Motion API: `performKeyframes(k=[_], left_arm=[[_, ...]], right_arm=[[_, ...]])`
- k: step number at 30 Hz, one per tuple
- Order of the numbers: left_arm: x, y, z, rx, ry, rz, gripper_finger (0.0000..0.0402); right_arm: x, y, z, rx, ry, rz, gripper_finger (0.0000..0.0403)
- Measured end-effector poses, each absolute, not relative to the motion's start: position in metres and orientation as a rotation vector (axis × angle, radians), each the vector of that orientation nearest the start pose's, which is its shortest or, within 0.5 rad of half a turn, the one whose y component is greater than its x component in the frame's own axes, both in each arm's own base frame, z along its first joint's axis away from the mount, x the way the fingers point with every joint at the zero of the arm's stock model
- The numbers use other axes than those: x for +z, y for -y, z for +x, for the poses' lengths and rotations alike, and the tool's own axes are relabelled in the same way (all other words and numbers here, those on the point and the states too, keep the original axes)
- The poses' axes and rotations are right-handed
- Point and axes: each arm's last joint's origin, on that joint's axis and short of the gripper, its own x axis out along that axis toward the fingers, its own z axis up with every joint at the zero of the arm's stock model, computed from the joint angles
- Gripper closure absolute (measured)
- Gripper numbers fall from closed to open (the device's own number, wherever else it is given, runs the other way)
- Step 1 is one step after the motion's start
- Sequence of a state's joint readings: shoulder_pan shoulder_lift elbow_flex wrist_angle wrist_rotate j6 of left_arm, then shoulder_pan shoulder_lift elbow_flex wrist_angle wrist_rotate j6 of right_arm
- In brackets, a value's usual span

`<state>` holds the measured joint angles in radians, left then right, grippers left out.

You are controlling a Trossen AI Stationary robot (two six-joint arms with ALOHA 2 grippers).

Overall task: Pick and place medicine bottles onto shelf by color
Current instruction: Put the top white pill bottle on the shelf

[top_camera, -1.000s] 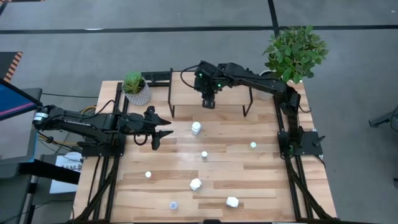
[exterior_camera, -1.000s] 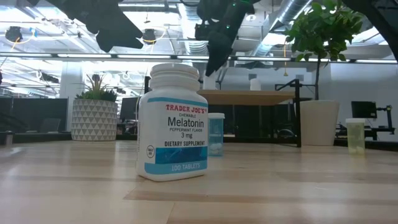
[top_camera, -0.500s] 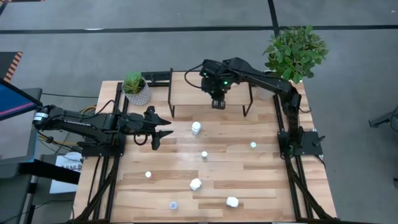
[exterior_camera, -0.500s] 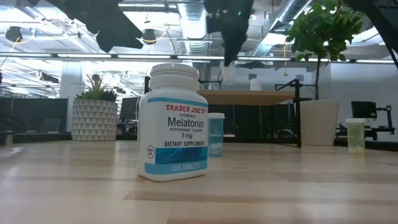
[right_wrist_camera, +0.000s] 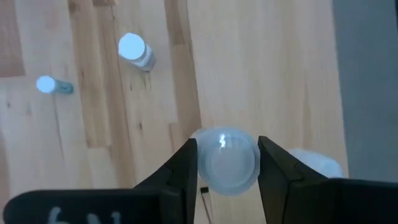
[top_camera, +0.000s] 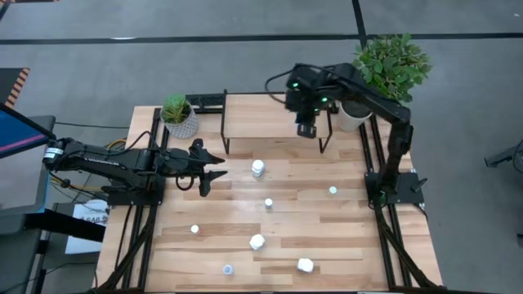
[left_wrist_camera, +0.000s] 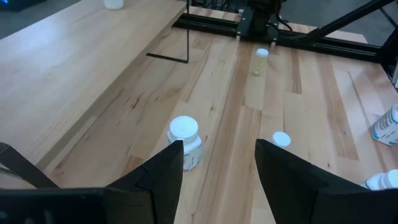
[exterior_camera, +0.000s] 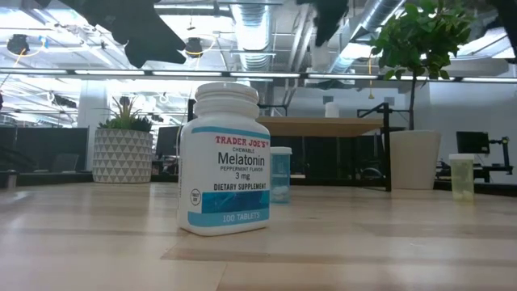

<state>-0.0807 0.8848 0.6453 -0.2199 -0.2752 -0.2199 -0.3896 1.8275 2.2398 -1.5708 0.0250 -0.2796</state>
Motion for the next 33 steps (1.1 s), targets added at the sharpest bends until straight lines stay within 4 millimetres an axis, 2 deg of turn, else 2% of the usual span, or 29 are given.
performKeyframes(k=[8, 14, 19, 26, 33], left_arm=[[0.266, 0.007, 0.191, 0.241, -0.430, -0.134, 0.0216], [0.266, 0.007, 0.191, 0.241, -0.429, -0.134, 0.0216], [0.266, 0.007, 0.191, 0.241, -0.429, -0.134, 0.0216], [0.266, 0.007, 0.191, 0.241, -0.429, -0.134, 0.0216], [0.266, 0.007, 0.191, 0.241, -0.429, -0.134, 0.0216]], right_arm=[[0.453, 0.109, 0.249, -0.272, -1.091, 0.007, 0.0276], [0.455, 0.094, 0.211, -0.318, -1.056, 0.067, 0.0274], [0.440, 0.085, 0.192, -0.334, -1.025, 0.083, 0.0274], [0.403, 0.077, 0.177, -0.352, -1.015, 0.121, 0.0274], [0.365, 0.076, 0.176, -0.388, -0.968, 0.175, 0.0272]])
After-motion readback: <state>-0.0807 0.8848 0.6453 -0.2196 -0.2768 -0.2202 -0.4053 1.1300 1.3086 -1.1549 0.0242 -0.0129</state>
